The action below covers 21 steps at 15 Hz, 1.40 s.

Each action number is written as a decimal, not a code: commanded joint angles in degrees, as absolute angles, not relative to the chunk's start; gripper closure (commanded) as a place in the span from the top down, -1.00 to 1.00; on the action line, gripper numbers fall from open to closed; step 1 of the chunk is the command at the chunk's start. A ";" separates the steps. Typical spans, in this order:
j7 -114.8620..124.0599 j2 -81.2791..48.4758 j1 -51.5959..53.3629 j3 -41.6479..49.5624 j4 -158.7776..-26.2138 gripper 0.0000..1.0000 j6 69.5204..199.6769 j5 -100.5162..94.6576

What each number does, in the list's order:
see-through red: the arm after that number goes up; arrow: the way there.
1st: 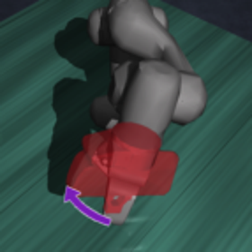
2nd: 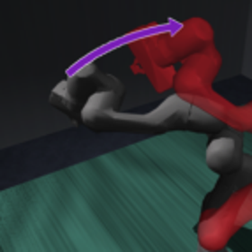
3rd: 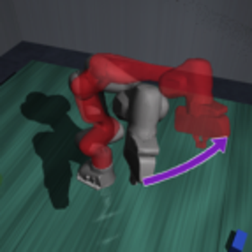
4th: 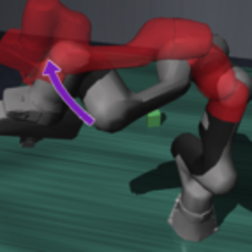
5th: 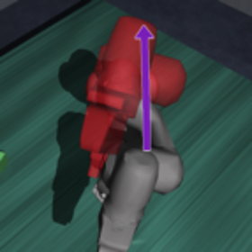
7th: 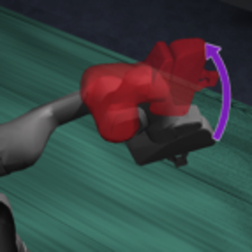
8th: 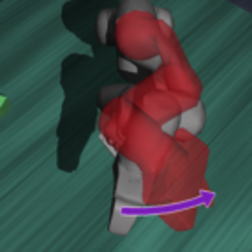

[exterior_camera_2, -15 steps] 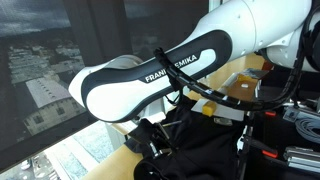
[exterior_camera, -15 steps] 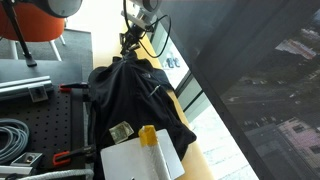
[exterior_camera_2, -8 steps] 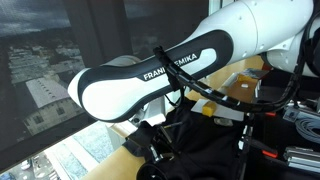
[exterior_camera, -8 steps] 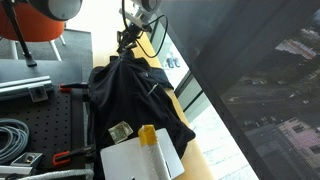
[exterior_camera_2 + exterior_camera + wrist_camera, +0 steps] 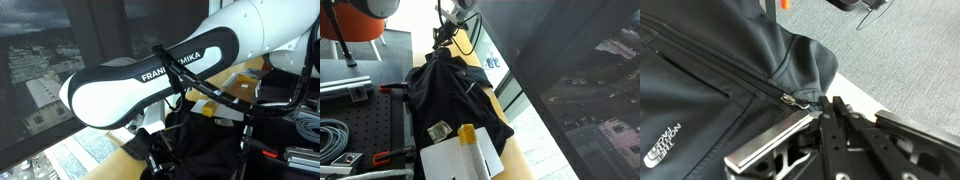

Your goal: Close the zip of the jersey

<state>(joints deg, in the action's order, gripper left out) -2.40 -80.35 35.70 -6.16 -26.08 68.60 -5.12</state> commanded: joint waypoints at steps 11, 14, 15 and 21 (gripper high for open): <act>2.46 -78.02 40.01 -8.03 -26.11 -0.20 68.30 -0.48; 2.34 -76.52 41.23 -8.32 -26.27 0.22 69.08 0.06; 2.08 -75.92 41.61 -8.39 -26.28 0.35 69.31 0.13; 0.97 -78.76 42.21 -7.33 -22.24 0.66 66.96 -0.74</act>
<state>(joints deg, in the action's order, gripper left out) 1.06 -76.56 41.83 -7.64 -26.49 68.98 -0.94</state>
